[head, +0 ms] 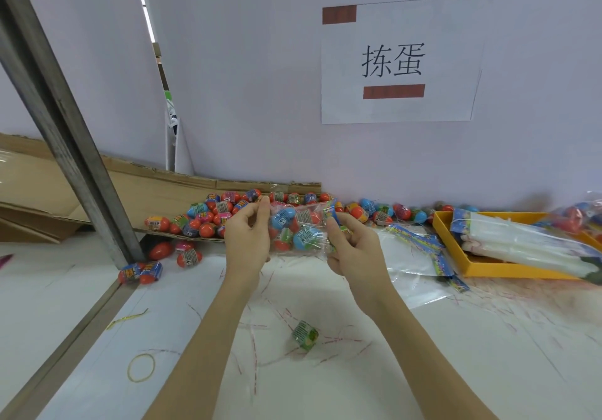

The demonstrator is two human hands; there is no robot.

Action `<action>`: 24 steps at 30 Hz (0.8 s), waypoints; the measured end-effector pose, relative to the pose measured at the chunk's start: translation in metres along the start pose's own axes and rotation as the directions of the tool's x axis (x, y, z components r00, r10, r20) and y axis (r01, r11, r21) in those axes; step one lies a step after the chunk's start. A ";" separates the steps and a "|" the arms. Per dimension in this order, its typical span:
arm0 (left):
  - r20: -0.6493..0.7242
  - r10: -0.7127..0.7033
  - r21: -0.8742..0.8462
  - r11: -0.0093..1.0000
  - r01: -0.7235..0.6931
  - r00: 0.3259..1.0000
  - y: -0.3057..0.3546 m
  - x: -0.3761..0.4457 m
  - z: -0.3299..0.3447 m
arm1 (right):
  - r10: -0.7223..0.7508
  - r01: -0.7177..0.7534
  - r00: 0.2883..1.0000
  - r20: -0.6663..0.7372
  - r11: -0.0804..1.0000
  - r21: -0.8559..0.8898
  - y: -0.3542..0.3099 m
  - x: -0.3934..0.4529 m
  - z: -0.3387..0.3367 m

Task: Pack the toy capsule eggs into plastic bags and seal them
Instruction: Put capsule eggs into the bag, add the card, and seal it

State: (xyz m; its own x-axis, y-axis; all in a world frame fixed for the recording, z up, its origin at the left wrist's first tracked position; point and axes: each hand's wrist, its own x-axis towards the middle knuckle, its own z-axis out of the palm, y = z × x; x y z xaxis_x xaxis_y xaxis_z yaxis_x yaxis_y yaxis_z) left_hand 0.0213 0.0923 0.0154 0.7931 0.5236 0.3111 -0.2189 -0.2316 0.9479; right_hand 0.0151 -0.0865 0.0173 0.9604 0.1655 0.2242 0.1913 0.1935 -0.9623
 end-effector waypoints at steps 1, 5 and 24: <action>0.015 -0.031 -0.033 0.999 0.031 0.999 0.000 0.000 0.000 | 0.015 -0.015 1.000 0.011 1.000 0.015 0.000 0.000 -0.001; 0.033 -0.038 -0.059 0.997 0.040 0.999 0.002 -0.002 -0.001 | 0.040 -0.041 0.999 0.013 0.996 0.074 0.001 0.001 -0.003; 0.022 -0.207 -0.336 0.920 0.202 0.978 0.006 -0.005 -0.001 | -0.007 -0.021 0.994 -0.110 0.969 -0.246 0.004 0.002 -0.008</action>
State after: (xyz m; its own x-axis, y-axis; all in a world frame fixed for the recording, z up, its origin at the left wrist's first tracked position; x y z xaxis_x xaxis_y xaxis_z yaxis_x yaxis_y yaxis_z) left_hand 0.0153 0.0893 0.0200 0.8335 0.5422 0.1064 -0.2317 0.1682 0.9581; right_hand 0.0191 -0.0932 0.0124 0.9756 0.0564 0.2121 0.2151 -0.0541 -0.9751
